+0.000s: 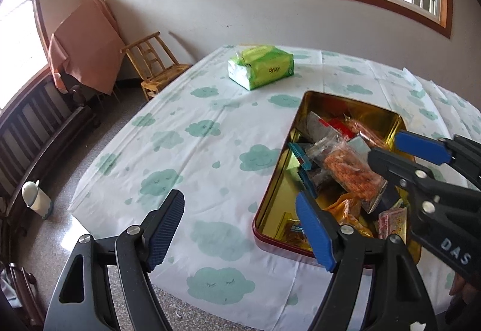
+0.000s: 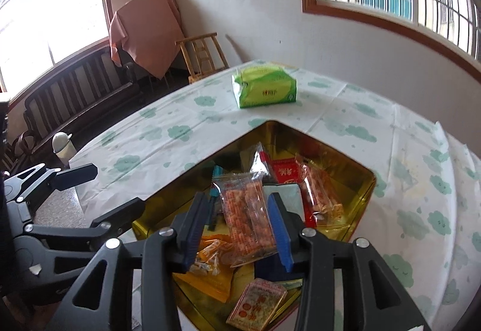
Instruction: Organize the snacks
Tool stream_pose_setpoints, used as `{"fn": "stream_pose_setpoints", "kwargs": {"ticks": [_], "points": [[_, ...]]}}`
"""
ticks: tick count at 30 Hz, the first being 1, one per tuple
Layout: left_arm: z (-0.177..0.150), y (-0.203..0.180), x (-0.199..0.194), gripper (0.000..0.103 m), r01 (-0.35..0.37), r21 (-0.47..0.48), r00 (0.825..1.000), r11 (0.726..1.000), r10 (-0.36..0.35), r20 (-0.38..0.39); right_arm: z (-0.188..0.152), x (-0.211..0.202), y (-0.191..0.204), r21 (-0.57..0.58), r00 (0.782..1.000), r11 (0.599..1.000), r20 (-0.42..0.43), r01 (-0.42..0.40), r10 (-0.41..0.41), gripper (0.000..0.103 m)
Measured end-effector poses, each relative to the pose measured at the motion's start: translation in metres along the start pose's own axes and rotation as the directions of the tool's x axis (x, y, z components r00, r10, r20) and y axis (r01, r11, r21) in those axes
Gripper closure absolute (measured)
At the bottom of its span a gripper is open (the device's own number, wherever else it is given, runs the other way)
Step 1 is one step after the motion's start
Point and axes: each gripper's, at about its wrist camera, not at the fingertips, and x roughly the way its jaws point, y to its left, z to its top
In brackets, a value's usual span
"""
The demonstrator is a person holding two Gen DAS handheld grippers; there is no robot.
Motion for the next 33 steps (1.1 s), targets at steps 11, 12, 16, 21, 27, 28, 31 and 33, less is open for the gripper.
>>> {"fn": "stream_pose_setpoints", "kwargs": {"ticks": [11, 12, 16, 21, 27, 28, 31, 33], "points": [[-0.001, 0.005, -0.041, 0.017, 0.048, -0.023, 0.994, 0.999, -0.045, 0.099, -0.010, -0.050, 0.011, -0.036, 0.996, 0.999, 0.091, 0.015, -0.011, 0.056], [-0.002, 0.002, -0.044, 0.017, 0.052, -0.015, 0.993, 0.999, -0.050, 0.107, -0.012, -0.055, 0.011, -0.033, 0.995, 0.999, 0.100, 0.017, -0.013, 0.056], [-0.003, -0.005, -0.059, 0.016, 0.061, 0.005, 0.989, 0.998, -0.061, 0.135, -0.017, -0.071, 0.008, -0.022, 0.991, 0.999, 0.131, 0.026, -0.023, 0.056], [-0.004, -0.008, -0.075, 0.012, 0.062, 0.000, 0.986, 0.998, -0.062, 0.155, -0.022, -0.093, 0.004, -0.005, 0.984, 0.999, 0.174, 0.045, -0.043, 0.050], [-0.006, -0.009, -0.089, 0.011, 0.049, -0.005, 0.983, 0.999, -0.048, 0.179, -0.026, -0.121, 0.006, -0.005, 0.968, 0.996, 0.238, 0.086, -0.083, 0.043], [-0.006, -0.008, -0.091, 0.010, 0.049, -0.009, 0.982, 0.999, -0.046, 0.181, -0.027, -0.125, 0.007, -0.004, 0.964, 0.996, 0.250, 0.091, -0.087, 0.042], [-0.007, -0.008, -0.097, 0.009, 0.047, -0.016, 0.981, 0.999, -0.043, 0.189, -0.029, -0.137, 0.010, 0.003, 0.953, 0.994, 0.283, 0.112, -0.109, 0.037], [-0.008, -0.007, -0.101, 0.007, 0.045, -0.023, 0.979, 0.999, -0.040, 0.199, -0.031, -0.146, 0.011, 0.015, 0.943, 0.992, 0.308, 0.126, -0.125, 0.031]]}}
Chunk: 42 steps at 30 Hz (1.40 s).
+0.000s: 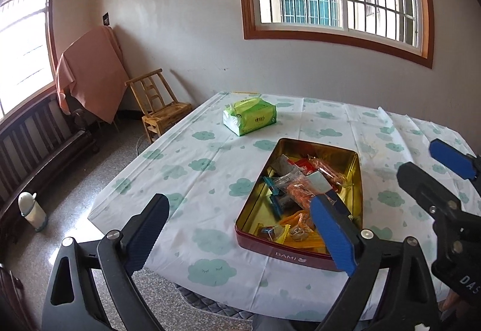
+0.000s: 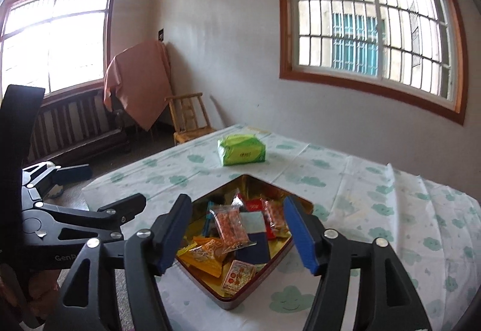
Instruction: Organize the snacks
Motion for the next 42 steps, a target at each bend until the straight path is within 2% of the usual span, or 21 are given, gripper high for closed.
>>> {"fn": "stream_pose_setpoints", "kwargs": {"ticks": [6, 16, 30, 42], "points": [[-0.003, 0.000, -0.011, 0.004, 0.006, -0.017, 1.000, 1.000, -0.006, 0.014, -0.002, -0.019, 0.005, 0.011, 0.997, 0.999, 0.056, 0.045, -0.046, 0.025], [-0.005, 0.002, -0.025, 0.002, -0.001, -0.025, 0.999, 1.000, 0.002, 0.042, -0.003, -0.042, 0.014, 0.020, 0.988, 0.995, 0.121, 0.099, -0.100, 0.021], [-0.009, 0.003, -0.033, 0.002, 0.000, -0.032, 0.998, 0.999, 0.002, 0.062, -0.004, -0.055, 0.014, 0.035, 0.983, 0.993, 0.140, 0.116, -0.120, 0.021], [-0.011, 0.003, -0.038, 0.001, -0.006, -0.036, 0.996, 0.999, 0.010, 0.091, -0.010, -0.044, 0.005, 0.068, 0.984, 0.986, 0.076, 0.155, -0.160, 0.021]]}}
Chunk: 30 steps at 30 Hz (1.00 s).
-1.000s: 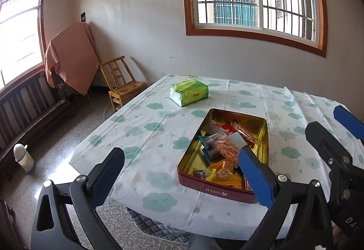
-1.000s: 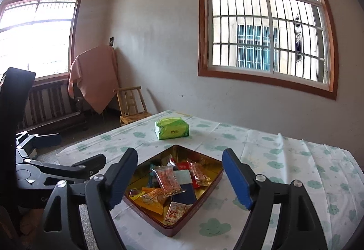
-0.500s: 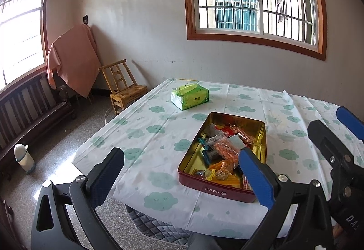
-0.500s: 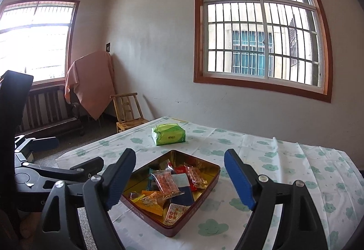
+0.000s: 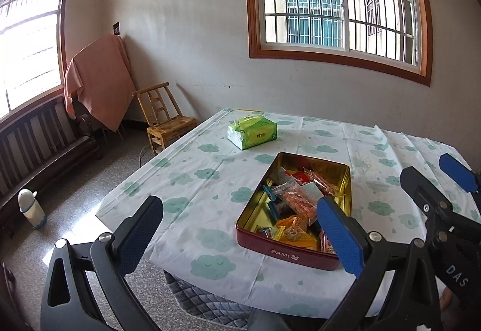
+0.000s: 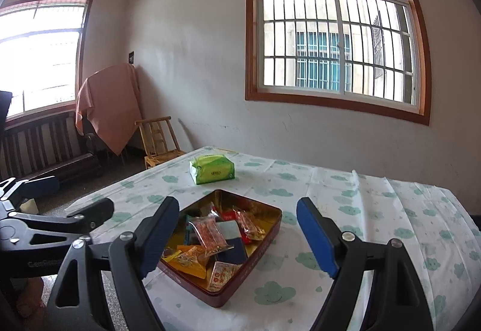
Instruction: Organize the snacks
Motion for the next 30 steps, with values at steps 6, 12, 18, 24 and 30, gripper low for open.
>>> {"fn": "stream_pose_setpoints", "kwargs": {"ticks": [6, 12, 18, 24, 30], "points": [[0.000, -0.001, 0.000, 0.000, -0.009, 0.003, 1.000, 1.000, 0.009, 0.005, 0.000, 0.005, -0.002, 0.013, 1.000, 1.000, -0.025, 0.013, -0.013, 0.021], [0.000, -0.001, 0.002, 0.000, -0.009, 0.003, 1.000, 1.000, 0.009, 0.000, 0.000, 0.009, 0.000, 0.002, 0.999, 1.000, -0.035, 0.021, -0.021, 0.021], [-0.001, -0.001, 0.003, 0.000, -0.008, 0.005, 1.000, 1.000, 0.008, -0.004, -0.001, 0.012, 0.000, -0.002, 0.999, 1.000, -0.049, 0.023, -0.023, 0.021], [-0.003, -0.003, 0.007, 0.000, -0.006, 0.014, 1.000, 1.000, 0.006, -0.015, -0.003, 0.016, 0.000, -0.004, 0.998, 1.000, -0.062, 0.024, -0.025, 0.021], [-0.005, -0.004, 0.010, 0.000, -0.007, 0.020, 1.000, 1.000, 0.007, -0.024, -0.006, 0.018, -0.002, -0.001, 0.997, 1.000, -0.070, 0.025, -0.025, 0.021]]}}
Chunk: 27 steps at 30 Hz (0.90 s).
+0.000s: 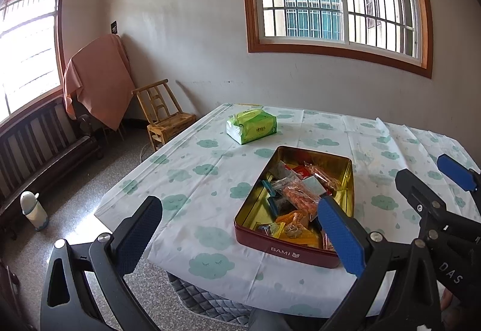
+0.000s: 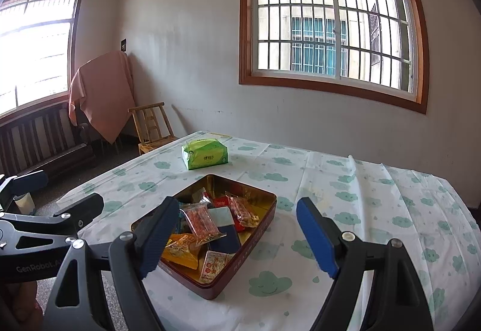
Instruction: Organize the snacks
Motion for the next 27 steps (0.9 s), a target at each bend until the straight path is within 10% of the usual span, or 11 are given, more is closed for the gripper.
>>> {"fn": "stream_pose_setpoints", "kwargs": {"ticks": [27], "points": [[-0.004, -0.015, 0.026, 0.000, 0.002, 0.044, 0.998, 0.999, 0.001, -0.060, -0.013, 0.026, -0.014, 0.029, 0.998, 1.000, -0.054, 0.008, -0.006, 0.021]]}}
